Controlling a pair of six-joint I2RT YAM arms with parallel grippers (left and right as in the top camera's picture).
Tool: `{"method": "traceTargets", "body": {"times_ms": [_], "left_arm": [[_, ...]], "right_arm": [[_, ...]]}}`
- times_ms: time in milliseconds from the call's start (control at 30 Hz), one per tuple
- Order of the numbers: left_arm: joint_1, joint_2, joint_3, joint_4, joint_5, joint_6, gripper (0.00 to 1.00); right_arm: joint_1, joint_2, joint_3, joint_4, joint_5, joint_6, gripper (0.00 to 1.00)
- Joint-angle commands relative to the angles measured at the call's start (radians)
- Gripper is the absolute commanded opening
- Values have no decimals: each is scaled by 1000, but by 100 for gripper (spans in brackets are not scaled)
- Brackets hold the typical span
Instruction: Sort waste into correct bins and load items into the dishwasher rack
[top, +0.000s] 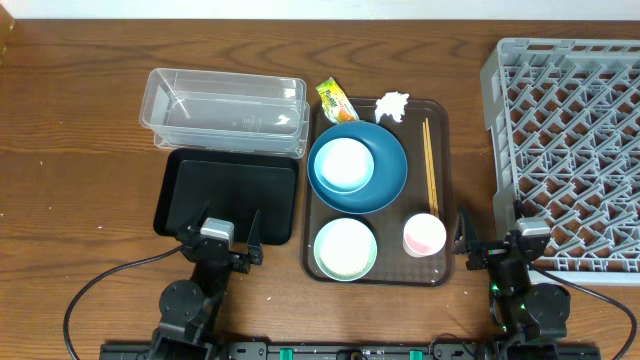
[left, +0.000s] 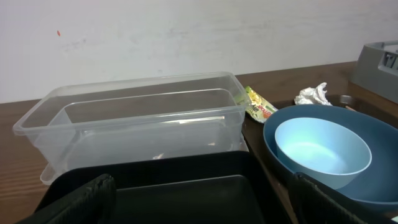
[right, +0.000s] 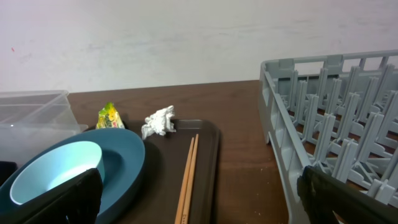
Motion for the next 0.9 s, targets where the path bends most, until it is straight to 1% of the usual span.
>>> {"method": "traceTargets", "body": {"times_ms": [0,100,200,267,367,400,467,500,633,700,767,867], "left_arm": [[-2,-6,-11,-37,-12,13,90],[-2,-6,-11,-47,8,2,90],[-2,-5,-11,-33,43,-49,90],[-2,-5,-11,-26,87,-51,90],[-2,-5,-11,-17,158,-53,90],[-2,-5,-9,-7,173,-68,90],[-2,-5,12,20,184,-151,90],[-2,-5,29,27,192,-171,90],[-2,8,145,26,234,-172,90],[-2,48,232,0,263,-171,91],[-2,122,341,-65,283,-172,91],[-2,287,521,-198,336,-172,90]], "right_arm": [[-15,-5,-4,0,25,3,99],[-15,-5,-4,-4,40,4,99],[-15,-5,-4,-2,22,38,99],[-15,-5,-4,-2,12,69,99],[-15,-5,-4,26,6,77,99],[-15,-5,-4,40,-7,96,99],[-15,-5,-3,77,-66,125,99],[-15,-5,2,86,-104,125,99],[-15,2,55,55,-180,125,99],[-15,21,117,-10,-179,124,99],[-15,60,199,-88,-175,123,99],[-15,164,351,-218,-176,111,99]]}}
